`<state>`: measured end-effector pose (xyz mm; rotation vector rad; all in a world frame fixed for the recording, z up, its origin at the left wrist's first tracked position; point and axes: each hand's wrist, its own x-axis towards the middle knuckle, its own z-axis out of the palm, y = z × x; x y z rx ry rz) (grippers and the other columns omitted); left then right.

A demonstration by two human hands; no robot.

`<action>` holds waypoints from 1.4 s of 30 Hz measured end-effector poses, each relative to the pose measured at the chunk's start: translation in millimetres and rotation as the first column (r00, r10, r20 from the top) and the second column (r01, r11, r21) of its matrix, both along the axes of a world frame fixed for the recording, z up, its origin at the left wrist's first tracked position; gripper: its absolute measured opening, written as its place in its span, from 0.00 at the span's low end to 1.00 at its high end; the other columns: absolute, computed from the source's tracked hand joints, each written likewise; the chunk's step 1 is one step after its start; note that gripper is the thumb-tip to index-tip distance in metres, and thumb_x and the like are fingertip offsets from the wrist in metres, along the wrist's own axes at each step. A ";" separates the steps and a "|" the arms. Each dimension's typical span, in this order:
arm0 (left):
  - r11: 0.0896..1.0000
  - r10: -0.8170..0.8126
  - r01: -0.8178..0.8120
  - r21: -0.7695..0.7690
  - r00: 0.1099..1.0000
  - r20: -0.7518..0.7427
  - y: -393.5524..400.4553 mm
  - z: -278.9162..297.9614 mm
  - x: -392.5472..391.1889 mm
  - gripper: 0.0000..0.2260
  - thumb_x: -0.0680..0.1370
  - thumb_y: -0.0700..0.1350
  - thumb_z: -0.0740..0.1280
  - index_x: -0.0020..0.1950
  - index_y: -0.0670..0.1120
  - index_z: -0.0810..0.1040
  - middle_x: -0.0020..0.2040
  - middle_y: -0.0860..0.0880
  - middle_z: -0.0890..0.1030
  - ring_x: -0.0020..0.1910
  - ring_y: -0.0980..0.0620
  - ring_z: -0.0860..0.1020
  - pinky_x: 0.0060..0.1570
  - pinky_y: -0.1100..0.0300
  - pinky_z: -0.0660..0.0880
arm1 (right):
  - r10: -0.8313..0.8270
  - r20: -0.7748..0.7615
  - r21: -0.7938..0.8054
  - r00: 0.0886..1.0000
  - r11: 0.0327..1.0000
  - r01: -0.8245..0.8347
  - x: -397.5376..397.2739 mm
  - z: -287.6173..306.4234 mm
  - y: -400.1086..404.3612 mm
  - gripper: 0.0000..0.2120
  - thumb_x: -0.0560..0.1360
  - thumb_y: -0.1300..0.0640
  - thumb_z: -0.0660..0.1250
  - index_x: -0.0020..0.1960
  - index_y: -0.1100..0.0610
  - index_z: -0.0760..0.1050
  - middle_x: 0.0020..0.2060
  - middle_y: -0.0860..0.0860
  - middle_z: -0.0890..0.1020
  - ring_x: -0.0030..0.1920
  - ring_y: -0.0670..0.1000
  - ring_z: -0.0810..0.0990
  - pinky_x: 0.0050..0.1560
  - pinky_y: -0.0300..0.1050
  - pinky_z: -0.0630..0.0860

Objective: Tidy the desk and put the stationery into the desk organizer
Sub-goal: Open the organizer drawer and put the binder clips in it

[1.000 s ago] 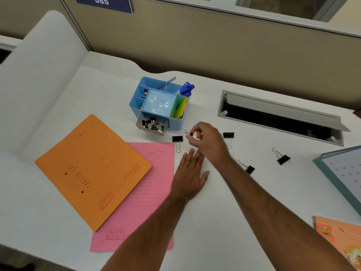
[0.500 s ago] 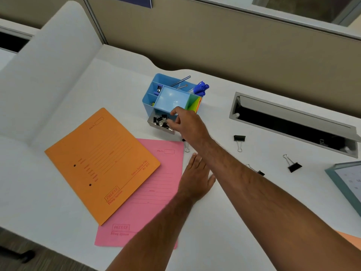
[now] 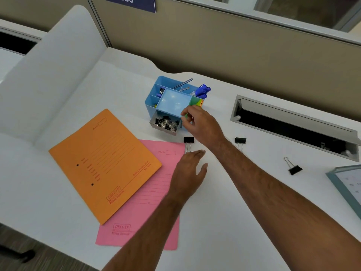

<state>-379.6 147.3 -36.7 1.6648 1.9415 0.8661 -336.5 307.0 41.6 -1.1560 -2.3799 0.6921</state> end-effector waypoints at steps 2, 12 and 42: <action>0.995 0.102 -0.103 0.008 0.992 0.068 -0.8 9.1 -10.1 0.18 0.83 0.50 0.68 0.73 0.51 0.76 0.71 0.53 0.78 0.72 0.56 0.71 0.71 0.63 0.63 | 0.019 0.012 0.063 1.000 0.998 -0.019 -0.9 4.4 4.0 0.07 0.81 0.52 0.67 0.57 0.53 0.77 0.50 0.48 0.79 0.47 0.45 0.77 0.39 0.38 0.75; 0.696 0.561 -0.614 -0.373 0.141 0.815 26.7 44.9 -60.2 0.17 0.82 0.51 0.69 0.71 0.54 0.75 0.67 0.56 0.79 0.61 0.58 0.79 0.54 0.65 0.75 | 0.177 0.272 -0.036 0.946 0.984 -0.173 -32.5 17.8 36.1 0.19 0.83 0.57 0.59 0.73 0.59 0.72 0.71 0.54 0.73 0.68 0.52 0.74 0.60 0.43 0.75; 0.817 0.374 -0.397 -0.418 -0.186 0.909 87.0 86.9 -71.6 0.31 0.85 0.63 0.58 0.82 0.44 0.64 0.80 0.46 0.68 0.78 0.45 0.68 0.78 0.49 0.64 | 0.295 0.436 -0.176 0.850 0.954 -0.241 -36.7 4.2 45.9 0.23 0.84 0.61 0.58 0.79 0.56 0.66 0.80 0.51 0.62 0.76 0.53 0.66 0.73 0.52 0.70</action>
